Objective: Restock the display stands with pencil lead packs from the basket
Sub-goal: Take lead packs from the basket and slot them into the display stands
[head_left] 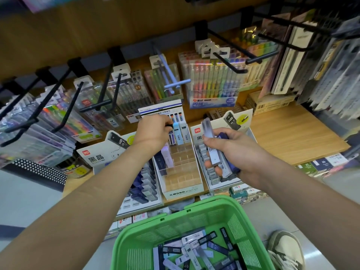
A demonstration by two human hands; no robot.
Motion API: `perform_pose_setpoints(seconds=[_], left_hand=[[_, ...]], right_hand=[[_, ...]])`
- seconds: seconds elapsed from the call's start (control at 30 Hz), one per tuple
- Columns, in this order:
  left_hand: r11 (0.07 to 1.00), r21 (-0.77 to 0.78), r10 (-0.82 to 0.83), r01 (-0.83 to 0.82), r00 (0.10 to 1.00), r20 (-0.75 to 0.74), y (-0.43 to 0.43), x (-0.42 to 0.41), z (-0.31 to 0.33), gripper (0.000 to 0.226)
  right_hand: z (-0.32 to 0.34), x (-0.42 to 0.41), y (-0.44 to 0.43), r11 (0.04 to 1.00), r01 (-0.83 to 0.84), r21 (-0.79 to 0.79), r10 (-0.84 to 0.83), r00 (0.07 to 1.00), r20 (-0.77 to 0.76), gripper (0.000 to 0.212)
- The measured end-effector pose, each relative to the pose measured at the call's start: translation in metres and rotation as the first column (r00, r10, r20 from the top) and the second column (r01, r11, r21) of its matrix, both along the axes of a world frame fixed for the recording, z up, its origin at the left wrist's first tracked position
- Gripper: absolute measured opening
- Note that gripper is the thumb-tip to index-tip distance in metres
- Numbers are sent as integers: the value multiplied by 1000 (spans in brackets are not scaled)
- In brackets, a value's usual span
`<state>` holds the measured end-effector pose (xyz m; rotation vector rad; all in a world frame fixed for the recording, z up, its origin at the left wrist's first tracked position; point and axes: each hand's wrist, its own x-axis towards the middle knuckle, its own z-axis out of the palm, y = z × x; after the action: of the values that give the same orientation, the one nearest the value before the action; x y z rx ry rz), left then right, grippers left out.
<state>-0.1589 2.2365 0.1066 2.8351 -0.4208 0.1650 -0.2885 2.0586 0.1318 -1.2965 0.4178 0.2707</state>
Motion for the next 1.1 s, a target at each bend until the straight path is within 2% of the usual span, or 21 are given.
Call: perform_pose_setpoints(seconds=[0.2, 0.27, 0.4, 0.47, 0.53, 0.6, 0.63, 0.67, 0.7, 0.77, 0.83, 0.9, 0.97, 1.03, 1.1], left_hand=[[985, 168, -60, 46, 995, 80, 3, 0, -14, 21], [984, 173, -66, 46, 992, 109, 4, -1, -18, 23], [999, 47, 22, -28, 992, 122, 1, -10, -10, 24], [986, -159, 67, -57, 996, 59, 0, -24, 1, 18], [877, -475, 9, -72, 991, -134, -1, -46, 14, 16], [670, -726, -158, -157, 925, -347, 0, -75, 25, 16], [589, -774, -235, -233, 867, -439, 1, -91, 29, 16], [546, -784, -300, -296, 804, -513, 1, -106, 32, 25], [544, -771, -344, -331, 750, -565, 0, -119, 34, 39], [593, -747, -368, -301, 724, -584, -5, -141, 35, 63], [610, -745, -321, -271, 775, -545, -7, -154, 37, 78], [588, -748, -266, -307, 801, -537, -1, -159, 43, 87], [502, -789, -269, -353, 804, -531, 11, -162, 48, 86], [361, -845, -295, -395, 811, -505, 22, -163, 54, 79], [298, -875, -296, -382, 835, -465, 30, -163, 56, 68]], right_hand=[[2, -2, 0, 1000, -20, 21, 20, 1000, -6, 20], [1, -2, 0, 1000, -23, 12, 23, 1000, -11, 24], [0, -1, 0, 999, -15, 32, 17, 999, -42, 15], [1, -1, 0, 998, -27, 50, 30, 998, -58, 14], [2, -2, 1, 997, -55, 54, 58, 997, -60, 16], [3, -4, 5, 995, -67, 72, 70, 996, -49, 20], [4, -4, 7, 994, -58, 92, 63, 997, -44, 22], [5, -4, 9, 992, -43, 119, 48, 998, -40, 23], [6, -5, 11, 989, -28, 148, 33, 999, -37, 23], [10, -7, 16, 979, -18, 203, 24, 999, -25, 20], [14, -10, 23, 970, -63, 234, 64, 998, 3, 21], [19, -13, 27, 965, -126, 232, 127, 992, 8, 24], [24, -16, 25, 944, -199, 263, 210, 978, -13, 22], [30, -19, 23, 904, -296, 309, 317, 948, -17, 23], [32, -21, 22, 861, -401, 311, 421, 907, 4, 32]])
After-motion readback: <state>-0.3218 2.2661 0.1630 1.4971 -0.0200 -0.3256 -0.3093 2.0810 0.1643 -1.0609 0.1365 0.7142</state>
